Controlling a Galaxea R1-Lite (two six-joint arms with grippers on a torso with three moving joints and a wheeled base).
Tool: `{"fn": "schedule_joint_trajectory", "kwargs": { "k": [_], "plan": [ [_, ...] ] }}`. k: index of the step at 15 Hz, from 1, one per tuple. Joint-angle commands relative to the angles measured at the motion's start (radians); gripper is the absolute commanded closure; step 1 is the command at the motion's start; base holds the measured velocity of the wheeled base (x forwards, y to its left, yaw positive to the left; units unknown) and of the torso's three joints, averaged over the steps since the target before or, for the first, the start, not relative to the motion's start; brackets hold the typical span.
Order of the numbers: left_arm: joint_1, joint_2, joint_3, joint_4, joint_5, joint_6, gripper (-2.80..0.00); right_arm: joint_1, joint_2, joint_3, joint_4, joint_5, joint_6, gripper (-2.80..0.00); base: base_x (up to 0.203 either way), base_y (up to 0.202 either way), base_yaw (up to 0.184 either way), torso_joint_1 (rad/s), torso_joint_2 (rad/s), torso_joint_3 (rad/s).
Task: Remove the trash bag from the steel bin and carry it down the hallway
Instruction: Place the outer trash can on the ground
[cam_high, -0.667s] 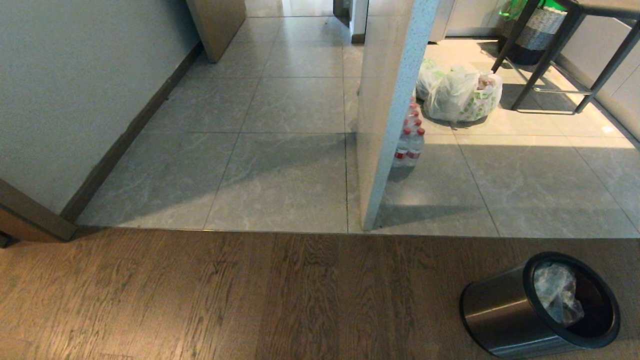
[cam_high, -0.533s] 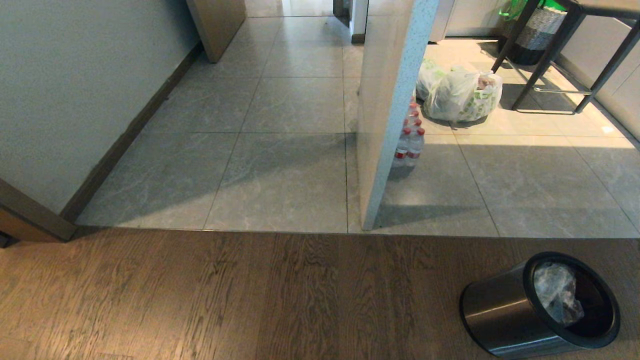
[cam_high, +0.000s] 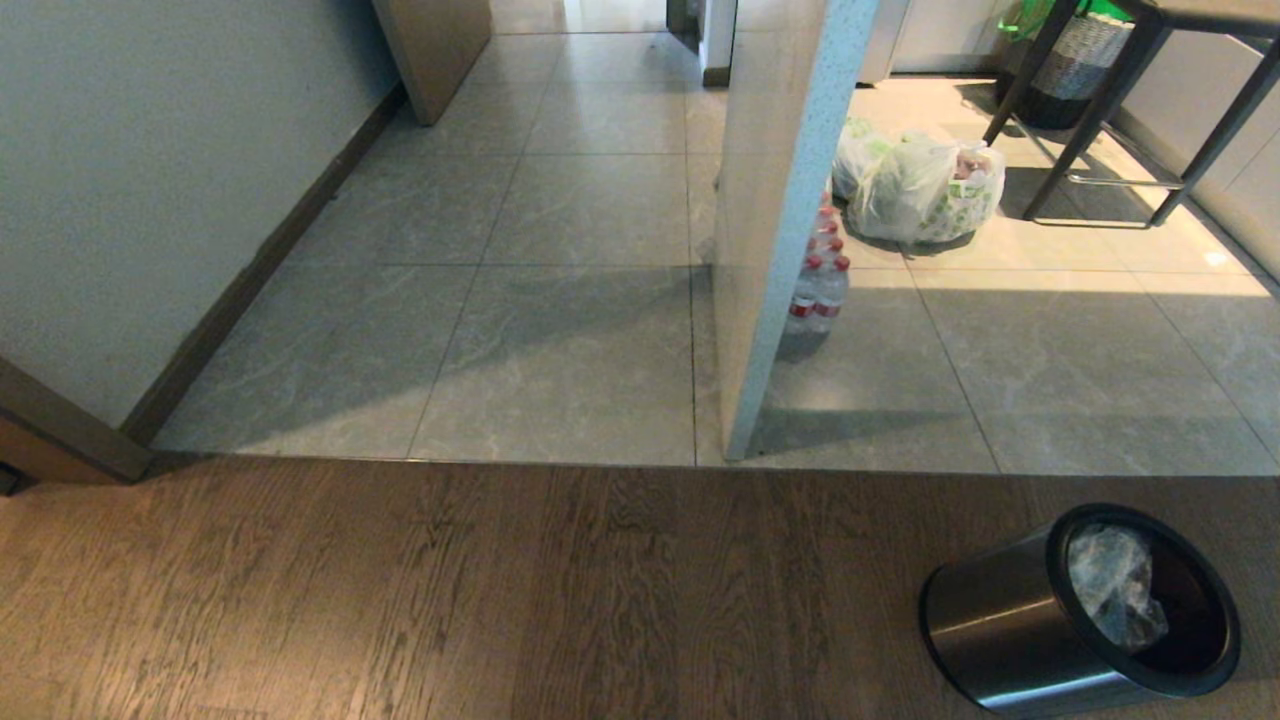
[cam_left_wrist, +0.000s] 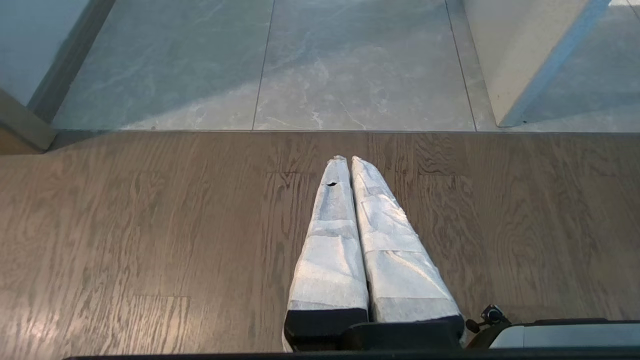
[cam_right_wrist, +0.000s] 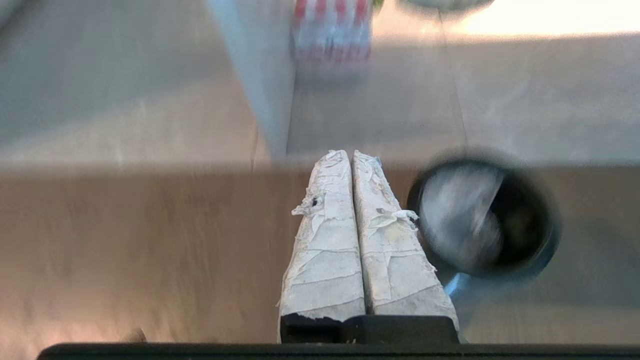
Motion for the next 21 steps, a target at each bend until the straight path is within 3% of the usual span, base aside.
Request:
{"fn": "schedule_joint_trajectory", "kwargs": {
  "k": [1,3,5,7,9,10,12,14,17,21],
  "plan": [
    [0.000,0.000,0.003,-0.001,0.001,0.000,0.00,0.007,0.295,-0.335,0.131,-0.033,0.065,0.00,0.000,0.000,0.000,0.000,0.00,0.000],
    [0.000,0.000,0.003,-0.001,-0.001,0.000,0.00,0.029,0.631,-0.597,0.334,-0.083,0.161,0.00,0.000,0.000,0.000,0.000,0.00,0.000],
    [0.000,0.000,0.003,-0.001,0.001,0.000,0.00,0.028,0.934,-0.756,0.518,-0.127,0.241,0.00,0.000,0.000,0.000,0.000,0.00,0.000],
    [0.000,0.000,0.003,-0.001,0.001,0.000,0.00,-0.071,1.189,-0.849,0.617,-0.130,0.281,0.00,0.000,0.000,0.000,0.000,0.00,0.000],
    [0.000,0.000,0.002,-0.001,0.001,0.000,0.00,-0.233,1.377,-0.881,0.607,-0.051,0.268,0.00,0.000,0.000,0.000,0.000,0.00,0.000],
    [0.000,0.000,0.003,-0.001,0.001,0.000,0.00,-0.281,1.461,-0.888,0.570,-0.011,0.261,-2.80,0.000,0.000,0.000,0.000,0.00,0.000],
    [0.000,0.000,0.003,-0.001,-0.001,0.000,0.00,-0.342,1.607,-0.893,0.466,0.036,0.251,-2.80,0.000,0.000,0.000,0.000,0.00,0.000],
    [0.000,0.000,0.003,-0.001,0.001,0.000,0.00,-0.347,1.728,-0.889,0.348,0.064,0.217,-2.80,0.000,0.000,0.000,0.000,0.00,0.000],
    [0.000,0.000,0.003,-0.001,-0.001,0.000,0.00,-0.271,1.860,-0.868,0.219,0.095,0.121,-2.80,0.000,0.000,0.000,0.000,0.00,0.000],
    [0.000,0.000,0.003,-0.001,0.001,0.000,0.00,-0.183,1.966,-0.842,0.032,0.118,0.111,-2.80,0.000,0.000,0.000,0.000,0.00,0.000]
  ]
}}
